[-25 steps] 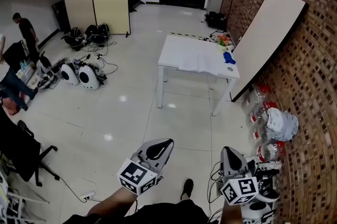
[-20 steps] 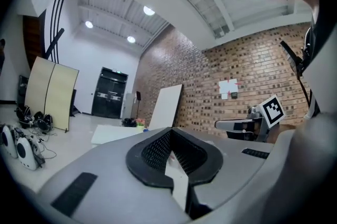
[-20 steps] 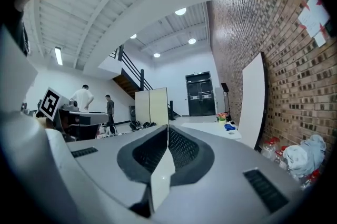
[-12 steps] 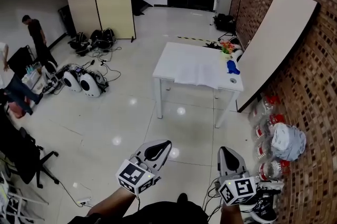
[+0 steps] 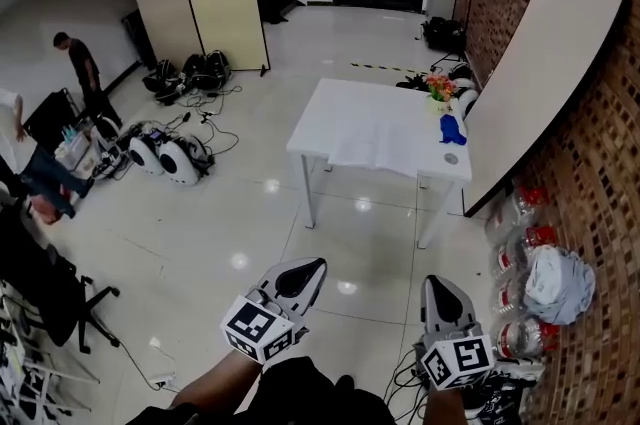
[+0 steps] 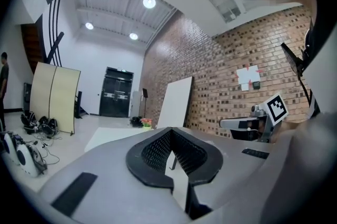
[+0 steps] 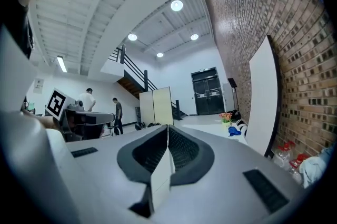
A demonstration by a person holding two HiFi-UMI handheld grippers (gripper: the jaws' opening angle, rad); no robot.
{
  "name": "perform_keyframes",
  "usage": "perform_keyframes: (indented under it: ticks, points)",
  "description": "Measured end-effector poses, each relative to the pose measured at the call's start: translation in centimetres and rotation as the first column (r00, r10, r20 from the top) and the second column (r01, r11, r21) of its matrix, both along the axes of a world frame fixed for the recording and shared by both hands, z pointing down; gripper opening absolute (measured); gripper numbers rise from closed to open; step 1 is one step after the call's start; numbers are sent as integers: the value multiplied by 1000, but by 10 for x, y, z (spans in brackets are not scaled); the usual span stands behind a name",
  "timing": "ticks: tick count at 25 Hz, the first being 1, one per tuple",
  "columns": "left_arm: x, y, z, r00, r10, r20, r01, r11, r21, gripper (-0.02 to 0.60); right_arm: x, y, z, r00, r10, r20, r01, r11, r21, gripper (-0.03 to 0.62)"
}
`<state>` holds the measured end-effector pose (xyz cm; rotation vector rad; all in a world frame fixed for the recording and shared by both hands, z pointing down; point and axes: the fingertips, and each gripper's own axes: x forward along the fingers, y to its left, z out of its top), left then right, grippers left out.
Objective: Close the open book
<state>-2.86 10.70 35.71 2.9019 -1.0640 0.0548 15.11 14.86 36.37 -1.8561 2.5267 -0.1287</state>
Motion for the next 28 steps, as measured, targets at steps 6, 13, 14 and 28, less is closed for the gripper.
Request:
perform_keyframes:
  ticks: [6,13,14,28]
  points:
    - [19,-41,0,999,41,3,-41,999,-10,-3,7,-45,5,1000,1,15,0,1000,-18,2]
    - [14,-125,3,996,86,-14,-85,996,17,-3,-2,-129,6,999,38,-12,-38,999,-9,2]
    - [11,-139,2,996,93,-11,-92,996,20,-3,-5,-143,5,999,42,-13,-42,999,-10,2]
    - [-17,-314,7,987,159,-25,-159,987,10,-3,-29,-307,-2,992,124,-4,-124,992,-15,2]
